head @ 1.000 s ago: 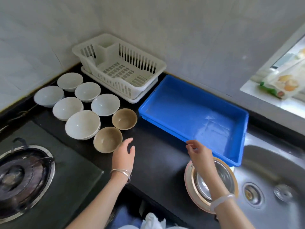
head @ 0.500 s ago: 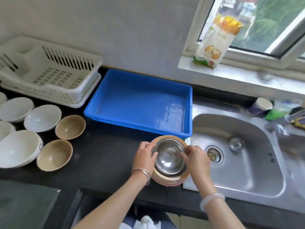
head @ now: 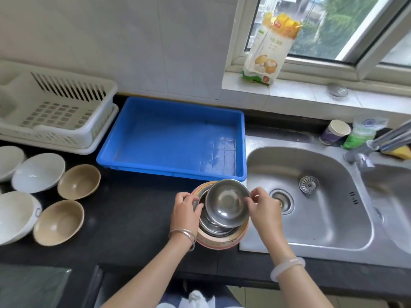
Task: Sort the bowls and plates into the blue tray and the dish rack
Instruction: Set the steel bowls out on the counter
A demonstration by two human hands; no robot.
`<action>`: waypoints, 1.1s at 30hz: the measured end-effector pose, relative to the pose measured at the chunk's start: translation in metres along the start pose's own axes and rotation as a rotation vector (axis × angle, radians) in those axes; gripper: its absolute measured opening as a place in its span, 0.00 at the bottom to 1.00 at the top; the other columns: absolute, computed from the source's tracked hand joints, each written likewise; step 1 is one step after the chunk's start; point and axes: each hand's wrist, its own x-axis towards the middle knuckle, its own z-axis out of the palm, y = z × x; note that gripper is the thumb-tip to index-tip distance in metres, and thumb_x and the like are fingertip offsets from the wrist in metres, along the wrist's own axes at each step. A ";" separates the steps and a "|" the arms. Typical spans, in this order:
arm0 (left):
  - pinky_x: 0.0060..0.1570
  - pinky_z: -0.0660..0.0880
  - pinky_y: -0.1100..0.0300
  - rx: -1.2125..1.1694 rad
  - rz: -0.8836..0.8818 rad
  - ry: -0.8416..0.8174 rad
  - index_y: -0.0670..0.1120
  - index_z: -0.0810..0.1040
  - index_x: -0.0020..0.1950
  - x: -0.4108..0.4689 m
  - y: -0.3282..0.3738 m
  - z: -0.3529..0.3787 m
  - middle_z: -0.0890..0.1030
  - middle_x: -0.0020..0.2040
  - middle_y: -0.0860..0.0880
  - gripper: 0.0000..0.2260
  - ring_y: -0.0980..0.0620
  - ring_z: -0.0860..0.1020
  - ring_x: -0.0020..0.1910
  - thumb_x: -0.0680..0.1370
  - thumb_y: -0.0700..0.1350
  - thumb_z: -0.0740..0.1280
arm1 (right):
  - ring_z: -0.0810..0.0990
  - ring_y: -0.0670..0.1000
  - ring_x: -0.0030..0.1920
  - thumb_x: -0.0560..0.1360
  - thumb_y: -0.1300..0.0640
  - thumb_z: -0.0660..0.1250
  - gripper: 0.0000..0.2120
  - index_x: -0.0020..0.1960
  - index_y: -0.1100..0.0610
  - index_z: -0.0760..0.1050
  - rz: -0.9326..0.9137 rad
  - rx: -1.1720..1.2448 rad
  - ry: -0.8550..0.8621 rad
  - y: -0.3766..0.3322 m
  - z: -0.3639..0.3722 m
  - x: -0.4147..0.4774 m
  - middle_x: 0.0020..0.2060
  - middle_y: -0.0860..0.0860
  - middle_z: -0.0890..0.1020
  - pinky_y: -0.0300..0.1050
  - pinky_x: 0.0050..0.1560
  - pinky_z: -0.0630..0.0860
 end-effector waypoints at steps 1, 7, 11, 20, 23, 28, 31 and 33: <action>0.46 0.68 0.67 0.001 -0.008 0.011 0.46 0.78 0.51 0.001 0.002 0.000 0.71 0.56 0.51 0.06 0.58 0.70 0.47 0.75 0.45 0.67 | 0.76 0.57 0.37 0.73 0.59 0.67 0.06 0.39 0.55 0.71 0.008 0.025 0.016 0.001 -0.005 0.001 0.34 0.51 0.79 0.44 0.37 0.65; 0.46 0.69 0.65 0.003 -0.044 0.040 0.48 0.75 0.44 0.003 0.015 -0.001 0.73 0.49 0.54 0.01 0.55 0.71 0.50 0.75 0.43 0.67 | 0.77 0.54 0.36 0.72 0.58 0.69 0.07 0.38 0.55 0.72 0.055 0.094 0.027 0.006 -0.023 0.003 0.33 0.50 0.80 0.42 0.38 0.65; 0.32 0.69 0.67 -0.052 -0.086 0.007 0.49 0.73 0.41 0.001 0.019 -0.004 0.78 0.40 0.51 0.04 0.55 0.76 0.37 0.76 0.43 0.65 | 0.82 0.54 0.38 0.72 0.58 0.69 0.03 0.40 0.53 0.75 0.090 0.137 -0.022 0.007 -0.026 0.001 0.34 0.51 0.83 0.44 0.41 0.73; 0.34 0.72 0.69 -0.178 -0.078 0.072 0.48 0.75 0.42 0.000 0.018 -0.033 0.77 0.38 0.54 0.03 0.59 0.76 0.36 0.74 0.42 0.67 | 0.82 0.42 0.27 0.72 0.58 0.69 0.03 0.44 0.53 0.81 0.064 0.266 -0.041 -0.004 -0.036 -0.001 0.30 0.44 0.83 0.33 0.30 0.71; 0.40 0.79 0.59 -0.292 -0.144 0.103 0.50 0.75 0.42 0.000 0.012 -0.049 0.78 0.39 0.54 0.04 0.55 0.79 0.39 0.74 0.41 0.68 | 0.82 0.43 0.26 0.72 0.59 0.69 0.03 0.44 0.55 0.81 0.049 0.322 -0.062 -0.015 -0.034 0.000 0.30 0.47 0.84 0.27 0.27 0.70; 0.28 0.75 0.70 -0.448 -0.256 0.210 0.53 0.74 0.39 -0.009 -0.011 -0.076 0.79 0.41 0.53 0.08 0.58 0.79 0.39 0.73 0.40 0.69 | 0.84 0.52 0.33 0.72 0.58 0.70 0.05 0.47 0.58 0.82 0.024 0.429 -0.180 -0.038 -0.021 0.002 0.35 0.54 0.85 0.50 0.43 0.83; 0.28 0.75 0.70 -0.533 -0.345 0.285 0.51 0.76 0.40 -0.017 -0.032 -0.091 0.80 0.41 0.51 0.07 0.56 0.80 0.40 0.73 0.39 0.69 | 0.84 0.51 0.35 0.73 0.57 0.71 0.06 0.48 0.57 0.82 0.009 0.482 -0.231 -0.055 -0.008 0.004 0.37 0.55 0.84 0.41 0.36 0.81; 0.29 0.76 0.69 -0.583 -0.405 0.341 0.49 0.76 0.40 -0.024 -0.048 -0.101 0.80 0.40 0.50 0.06 0.56 0.80 0.39 0.73 0.38 0.69 | 0.84 0.49 0.34 0.73 0.56 0.71 0.04 0.46 0.56 0.82 -0.027 0.482 -0.273 -0.069 0.004 0.005 0.36 0.54 0.84 0.40 0.35 0.81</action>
